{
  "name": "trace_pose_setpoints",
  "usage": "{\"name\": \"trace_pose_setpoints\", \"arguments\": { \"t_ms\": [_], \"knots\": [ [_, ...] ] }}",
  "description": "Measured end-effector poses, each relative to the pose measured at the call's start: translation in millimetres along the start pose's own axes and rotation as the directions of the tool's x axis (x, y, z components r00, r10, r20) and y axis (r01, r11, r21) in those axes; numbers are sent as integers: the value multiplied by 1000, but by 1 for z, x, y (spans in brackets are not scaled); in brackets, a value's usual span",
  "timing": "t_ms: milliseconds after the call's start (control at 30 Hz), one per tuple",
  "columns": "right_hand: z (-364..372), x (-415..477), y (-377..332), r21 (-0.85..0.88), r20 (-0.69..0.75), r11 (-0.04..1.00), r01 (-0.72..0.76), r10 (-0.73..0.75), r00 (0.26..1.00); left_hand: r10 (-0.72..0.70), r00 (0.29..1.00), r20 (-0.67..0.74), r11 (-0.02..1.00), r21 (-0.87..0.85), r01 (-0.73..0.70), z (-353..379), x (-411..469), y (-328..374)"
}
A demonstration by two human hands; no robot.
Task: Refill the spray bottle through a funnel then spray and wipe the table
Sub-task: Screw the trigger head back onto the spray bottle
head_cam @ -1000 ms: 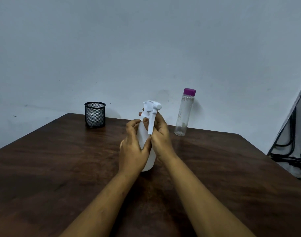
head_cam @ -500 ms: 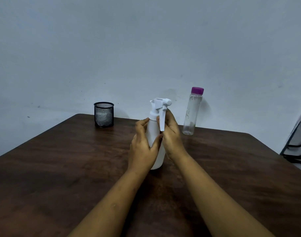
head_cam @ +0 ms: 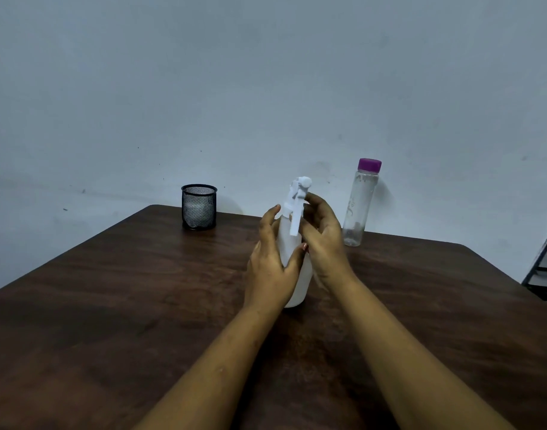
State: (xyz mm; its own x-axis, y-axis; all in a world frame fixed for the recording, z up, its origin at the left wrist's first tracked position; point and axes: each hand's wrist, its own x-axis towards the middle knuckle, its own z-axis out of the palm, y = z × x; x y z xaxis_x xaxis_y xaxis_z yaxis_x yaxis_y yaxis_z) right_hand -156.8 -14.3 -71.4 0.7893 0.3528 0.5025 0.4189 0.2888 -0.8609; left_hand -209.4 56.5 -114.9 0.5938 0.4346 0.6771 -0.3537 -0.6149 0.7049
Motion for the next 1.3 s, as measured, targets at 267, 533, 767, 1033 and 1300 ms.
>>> {"name": "trace_pose_setpoints", "arguments": {
  "t_ms": [267,533,767,1033,1300],
  "knots": [
    [7,5,2,-105,-57,994,-19,13,998,-28,999,21,999,-14,28,2,2,-4],
    [2,1,3,-17,9,1000,11,-11,1000,-51,998,28,998,-21,51,2,3,-5],
    [11,8,2,-117,-83,993,3,-13,996,-51,998,41,998,-34,53,1,2,-1],
    [-3,4,2,-16,106,1000,-19,21,994,-59,997,43,996,-70,62,0,6,-5],
    [-2,8,7,52,-68,998,-39,43,997,-50,997,56,996,-71,54,-1,7,-4]
  ]
}}
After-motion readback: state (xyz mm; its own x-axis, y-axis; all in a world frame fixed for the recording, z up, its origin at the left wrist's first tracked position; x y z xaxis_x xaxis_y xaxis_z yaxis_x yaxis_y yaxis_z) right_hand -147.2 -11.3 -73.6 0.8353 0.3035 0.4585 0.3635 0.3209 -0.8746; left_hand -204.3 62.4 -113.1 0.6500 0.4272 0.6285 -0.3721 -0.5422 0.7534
